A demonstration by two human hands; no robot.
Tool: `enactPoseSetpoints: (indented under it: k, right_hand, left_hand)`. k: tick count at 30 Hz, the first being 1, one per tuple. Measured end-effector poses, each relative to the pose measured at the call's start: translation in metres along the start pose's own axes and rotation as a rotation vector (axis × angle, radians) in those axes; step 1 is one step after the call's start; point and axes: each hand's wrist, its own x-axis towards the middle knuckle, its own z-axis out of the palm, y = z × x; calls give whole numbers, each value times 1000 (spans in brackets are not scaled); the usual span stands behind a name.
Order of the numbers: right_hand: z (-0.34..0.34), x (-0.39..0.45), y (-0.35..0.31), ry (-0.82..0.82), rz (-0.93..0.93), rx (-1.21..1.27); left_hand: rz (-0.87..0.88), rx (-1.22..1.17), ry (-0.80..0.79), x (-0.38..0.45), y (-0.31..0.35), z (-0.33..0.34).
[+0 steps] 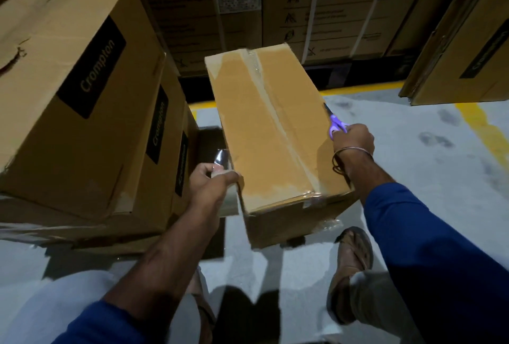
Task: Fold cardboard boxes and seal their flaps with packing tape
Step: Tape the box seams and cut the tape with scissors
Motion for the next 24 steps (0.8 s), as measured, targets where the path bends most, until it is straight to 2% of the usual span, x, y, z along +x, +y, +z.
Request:
enactPoseSetpoints:
  k: [7,12,15,18,20,24]
  right_hand:
    - [-27,46,-19,-116,-223,-247]
    - [-19,40,-15,-80,-310,-300]
    - [-21,32,-12,25,-372,-312]
    - [-25,13,-12,137,-361,-258]
    - [-26,-18,-14,135,-345,-148]
    - [-3,-110,11,-81,-68,287]
  left_hand:
    - [-128,-111,-98,-73,-57,59]
    - [-130,22,-193,-78,-73,73]
    - [-99,89,-242,-69,-64,57]
    - [-26,163,-270,-70,-48,37]
    - [32,168,-259,-71,-28,28]
    - [261,200,-194,-36,32,23]
